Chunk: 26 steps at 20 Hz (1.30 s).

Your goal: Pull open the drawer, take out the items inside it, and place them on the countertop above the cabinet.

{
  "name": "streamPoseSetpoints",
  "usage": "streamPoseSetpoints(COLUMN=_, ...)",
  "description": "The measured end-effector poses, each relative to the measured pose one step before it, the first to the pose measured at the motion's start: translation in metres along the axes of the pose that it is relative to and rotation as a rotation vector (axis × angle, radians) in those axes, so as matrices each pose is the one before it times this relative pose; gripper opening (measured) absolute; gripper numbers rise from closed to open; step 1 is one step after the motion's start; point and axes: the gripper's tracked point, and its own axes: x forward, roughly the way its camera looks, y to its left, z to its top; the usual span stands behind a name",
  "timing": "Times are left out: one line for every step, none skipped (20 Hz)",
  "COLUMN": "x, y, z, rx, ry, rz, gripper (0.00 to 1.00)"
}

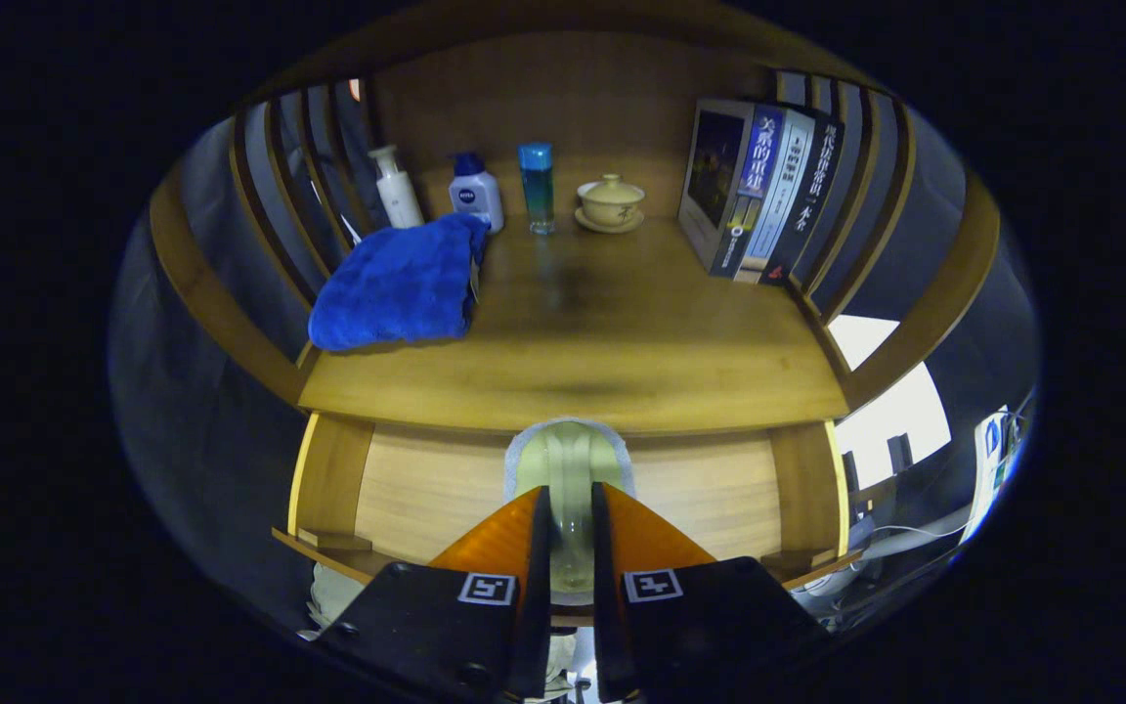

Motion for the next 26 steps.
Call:
streamPoseSetpoints(x=-0.00382, y=-0.00115, z=0.00663, rx=0.00370, ry=-0.01329, rz=0.00139, gripper=0.27)
streamPoseSetpoints(x=-0.00306, y=-0.00192, z=0.00696, rx=0.00590, ry=-0.01656, rz=0.00105, gripper=0.27)
streamPoseSetpoints(x=-0.00042, y=-0.00247, z=0.00879, rx=0.00837, ry=-0.02166, rz=-0.00049, gripper=0.27)
streamPoseSetpoints(x=0.00021, y=-0.00191, z=0.00806, rx=0.00951, ry=-0.01882, rz=0.00411, gripper=0.27)
streamPoseSetpoints(x=0.00188, y=-0.00043, z=0.00664, rx=0.01023, ry=-0.01635, rz=0.00394, gripper=0.27)
streamPoseSetpoints(x=0.00251, y=-0.00171, z=0.00800, rx=0.00697, ry=-0.01490, rz=0.00255, gripper=0.27)
streamPoseSetpoints(x=0.00387, y=-0.00207, z=0.00870, rx=0.00290, ry=-0.01104, rz=0.00082, gripper=0.27)
streamPoseSetpoints(x=0.00333, y=-0.00162, z=0.00917, rx=-0.00001, ry=-0.01520, rz=0.00139, gripper=0.27)
streamPoseSetpoints(x=0.00310, y=-0.00326, z=0.01105, rx=-0.00225, ry=-0.01670, rz=-0.00495, gripper=0.27)
streamPoseSetpoints(x=0.00521, y=-0.00181, z=0.00949, rx=-0.00307, ry=-0.01325, rz=-0.00384, gripper=0.27)
streamPoseSetpoints(x=0.00640, y=-0.00145, z=0.00694, rx=0.00357, ry=-0.00695, rz=0.00006, gripper=0.27)
streamPoseSetpoints(x=0.00697, y=-0.00008, z=0.00771, rx=0.00557, ry=-0.00360, rz=0.00437, gripper=0.27)
streamPoseSetpoints(x=0.00833, y=-0.00094, z=0.00651, rx=0.00517, ry=-0.00484, rz=0.00121, gripper=0.27)
streamPoseSetpoints(x=0.00913, y=-0.00079, z=0.00543, rx=0.00012, ry=-0.00648, rz=0.00290, gripper=0.27)
streamPoseSetpoints(x=0.00983, y=0.00067, z=0.00459, rx=0.00163, ry=-0.00676, rz=0.00111, gripper=0.27)
streamPoseSetpoints(x=0.00960, y=0.00094, z=0.00499, rx=0.00153, ry=-0.00648, rz=0.00228, gripper=0.27)
streamPoseSetpoints(x=0.01038, y=-0.00065, z=0.00385, rx=0.00198, ry=-0.00523, rz=-0.00269, gripper=0.27)
streamPoseSetpoints(x=0.00961, y=-0.00053, z=0.00310, rx=0.00052, ry=-0.00426, rz=-0.00233, gripper=0.27)
streamPoseSetpoints(x=0.01045, y=-0.00070, z=0.00410, rx=-0.00138, ry=-0.00636, rz=-0.00347, gripper=0.27)
streamPoseSetpoints(x=0.00971, y=-0.00161, z=0.00502, rx=0.00012, ry=-0.00954, rz=-0.00437, gripper=0.27)
streamPoseSetpoints(x=0.00954, y=-0.00065, z=0.00437, rx=0.00275, ry=-0.01049, rz=-0.00104, gripper=0.27)
streamPoseSetpoints(x=0.00874, y=0.00021, z=0.00324, rx=0.00912, ry=-0.01243, rz=0.00310, gripper=0.27)
streamPoseSetpoints(x=0.00723, y=0.00005, z=0.00203, rx=0.01202, ry=-0.00546, rz=0.00311, gripper=0.27)
streamPoseSetpoints(x=0.00587, y=-0.00093, z=0.00190, rx=0.01256, ry=-0.01077, rz=-0.00075, gripper=0.27)
streamPoseSetpoints(x=0.00560, y=-0.00155, z=0.00157, rx=0.01557, ry=-0.01384, rz=-0.00228, gripper=0.27)
streamPoseSetpoints(x=0.00385, y=0.00071, z=0.00032, rx=0.01340, ry=-0.00618, rz=0.00476, gripper=0.27)
